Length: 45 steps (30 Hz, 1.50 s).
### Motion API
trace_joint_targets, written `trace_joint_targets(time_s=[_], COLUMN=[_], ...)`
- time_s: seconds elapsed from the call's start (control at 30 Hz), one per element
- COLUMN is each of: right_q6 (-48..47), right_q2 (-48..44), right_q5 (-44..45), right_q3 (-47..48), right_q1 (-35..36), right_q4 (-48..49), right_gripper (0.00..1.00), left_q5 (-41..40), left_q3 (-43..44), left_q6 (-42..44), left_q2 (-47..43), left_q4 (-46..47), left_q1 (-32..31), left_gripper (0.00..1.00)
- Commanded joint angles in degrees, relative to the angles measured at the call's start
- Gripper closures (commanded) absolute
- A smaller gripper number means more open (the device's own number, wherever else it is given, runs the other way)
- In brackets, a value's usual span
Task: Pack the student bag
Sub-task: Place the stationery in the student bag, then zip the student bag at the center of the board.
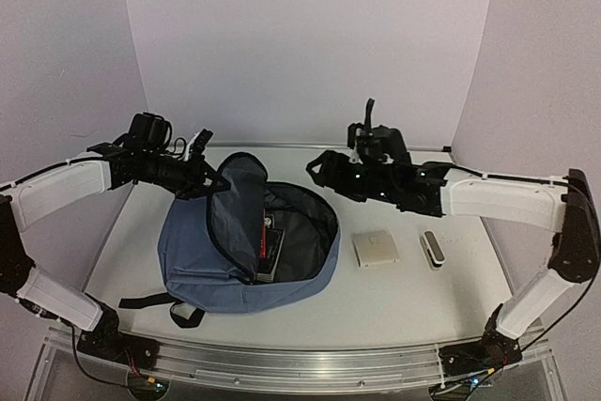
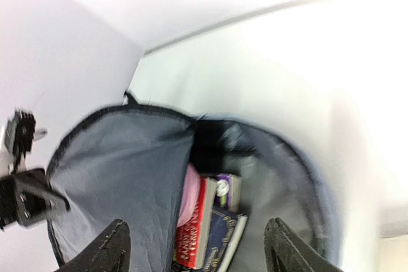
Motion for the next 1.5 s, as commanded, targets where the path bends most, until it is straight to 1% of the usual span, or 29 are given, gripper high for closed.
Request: trace_joint_targets(time_s=[0.0,0.17,0.37,0.43,0.47,0.5,0.57,0.63,0.77,0.83,0.97,1.07,1.23,1.3,1.37,1.47], right_q6=[-1.2,0.3,2.3,2.8,3.0,3.2,3.6,3.5,0.9,-0.7,-4.3,-8.0,-9.3,-8.8,-8.2,-8.1], right_q2=[-9.0,-18.7,-27.3,-29.1,-29.9,-30.5,-31.8,-32.7,-32.7,-32.2,-30.7,-29.0,-24.9,-22.2,-19.1,-13.0], right_q5=[10.9,16.0,18.5,18.7,18.8,19.0,19.4,19.6,19.9,20.2,19.9,15.7,6.9,4.1,3.2,3.4], right_q3=[-6.8,-14.3,-21.1,-22.5,-23.0,-23.4,-23.8,-24.0,-22.4,-21.2,-18.8,-16.2,-11.4,-9.9,-8.0,-3.9], right_q1=[-1.3,-1.4,-1.4,-1.4,-1.4,-1.4,-1.4,-1.4,-1.4,-1.4,-1.4,-1.3,1.1,4.1,7.4,13.2], right_q4=[-3.5,-4.6,-7.3,-8.3,-8.9,-9.6,-10.6,-11.2,-12.0,-12.4,-12.8,-12.8,-12.3,-11.3,-10.9,-10.8], right_gripper=[0.26,0.25,0.25,0.25,0.25,0.25,0.25,0.25,0.25,0.24,0.24,0.28,0.4,0.43,0.44,0.47], left_q5=[-8.7,-10.5,-11.4,-12.0,-12.2,-12.3,-12.3,-12.0,-13.8,-15.0,-19.6,-23.1,-26.5,-27.9,-27.9,-29.5], left_q3=[4.2,7.4,15.0,17.7,19.3,20.5,22.6,23.1,20.9,19.0,16.6,13.1,-0.6,-6.2,-10.8,-14.5], left_q6=[-8.2,-10.9,-11.2,-10.8,-10.5,-10.1,-9.7,-9.5,-8.6,-8.2,-7.5,-8.7,-15.7,-17.8,-19.2,-19.6], left_q2=[0.8,7.4,18.8,21.8,23.4,24.8,26.8,27.4,23.7,20.3,12.3,6.0,-6.3,-11.3,-14.9,-19.2], left_q4=[5.2,6.7,7.0,6.8,6.5,6.1,5.4,5.7,6.0,6.0,1.7,-1.2,-3.6,-4.9,-5.2,-7.7], left_q1=[-5.3,-11.0,-19.2,-21.3,-22.1,-23.1,-24.1,-24.6,-24.6,-24.6,-24.3,-21.5,-8.8,-4.1,-0.4,4.0], left_gripper=[1.0,1.0,1.0,0.98,0.95,0.91,0.7,0.54,0.24,0.17,0.09,0.04,0.01,0.0,0.0,0.0])
